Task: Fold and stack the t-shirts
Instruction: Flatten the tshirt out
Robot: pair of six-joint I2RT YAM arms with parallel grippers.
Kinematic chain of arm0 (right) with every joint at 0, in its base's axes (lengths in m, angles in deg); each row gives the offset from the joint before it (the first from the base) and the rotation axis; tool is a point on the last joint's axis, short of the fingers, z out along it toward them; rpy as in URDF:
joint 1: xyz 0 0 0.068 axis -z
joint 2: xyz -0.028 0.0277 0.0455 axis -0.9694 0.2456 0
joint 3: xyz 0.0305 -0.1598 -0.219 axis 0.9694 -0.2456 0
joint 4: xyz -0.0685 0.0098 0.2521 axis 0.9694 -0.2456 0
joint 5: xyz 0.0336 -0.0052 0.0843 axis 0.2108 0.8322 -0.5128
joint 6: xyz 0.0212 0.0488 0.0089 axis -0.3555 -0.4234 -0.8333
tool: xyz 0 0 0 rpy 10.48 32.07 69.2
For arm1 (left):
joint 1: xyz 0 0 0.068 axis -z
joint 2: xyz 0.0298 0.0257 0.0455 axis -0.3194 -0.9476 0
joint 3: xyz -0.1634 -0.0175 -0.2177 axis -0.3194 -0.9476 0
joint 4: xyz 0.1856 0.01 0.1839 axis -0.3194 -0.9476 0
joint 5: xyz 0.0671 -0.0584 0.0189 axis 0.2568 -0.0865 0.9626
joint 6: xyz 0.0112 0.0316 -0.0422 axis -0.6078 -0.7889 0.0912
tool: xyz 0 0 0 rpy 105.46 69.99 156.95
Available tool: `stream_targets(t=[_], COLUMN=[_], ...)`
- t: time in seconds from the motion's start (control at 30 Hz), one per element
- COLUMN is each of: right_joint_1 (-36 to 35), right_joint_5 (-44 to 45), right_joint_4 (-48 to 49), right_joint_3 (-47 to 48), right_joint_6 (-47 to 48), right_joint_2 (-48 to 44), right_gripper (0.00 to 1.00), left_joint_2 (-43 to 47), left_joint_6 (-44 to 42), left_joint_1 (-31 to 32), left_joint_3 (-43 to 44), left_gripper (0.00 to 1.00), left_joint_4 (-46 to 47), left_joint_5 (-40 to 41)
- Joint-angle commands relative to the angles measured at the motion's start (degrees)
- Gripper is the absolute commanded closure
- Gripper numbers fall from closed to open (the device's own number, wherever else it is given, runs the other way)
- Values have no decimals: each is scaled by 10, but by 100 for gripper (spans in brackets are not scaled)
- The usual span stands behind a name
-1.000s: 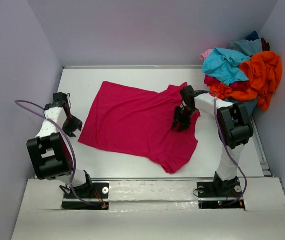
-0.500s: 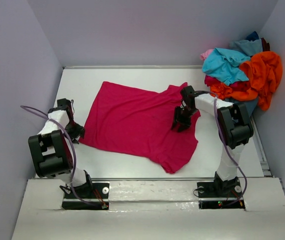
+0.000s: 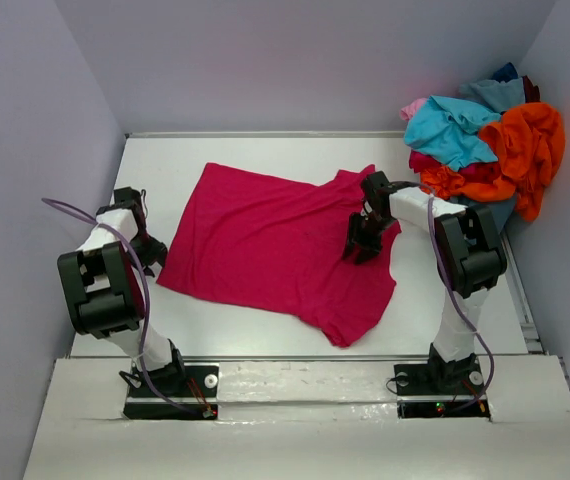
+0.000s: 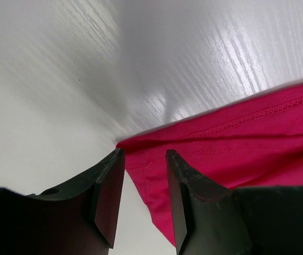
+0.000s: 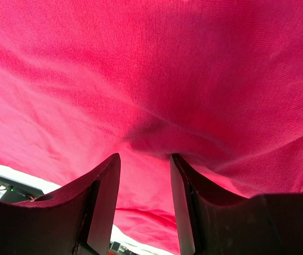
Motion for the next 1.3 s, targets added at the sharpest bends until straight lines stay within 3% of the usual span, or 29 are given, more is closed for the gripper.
stream_targets(t=[0.0, 0.57, 1.27], right_joint_1=[0, 0, 0], right_joint_5=[9, 4, 2], right_joint_4=[19, 30, 51], right_joint_3=[2, -9, -35], right_joint_6=[7, 0, -16], right_joint_2=[1, 10, 6], right_gripper=[52, 52, 52], left_joint_2=[-6, -22, -1], left_joint_6=[-11, -49, -118], left_joint_1=[-5, -5, 0], left_joint_3=[19, 21, -1], left_gripper=[53, 58, 57], left_joint_4=[-4, -3, -17], left_joint_5=[22, -13, -16])
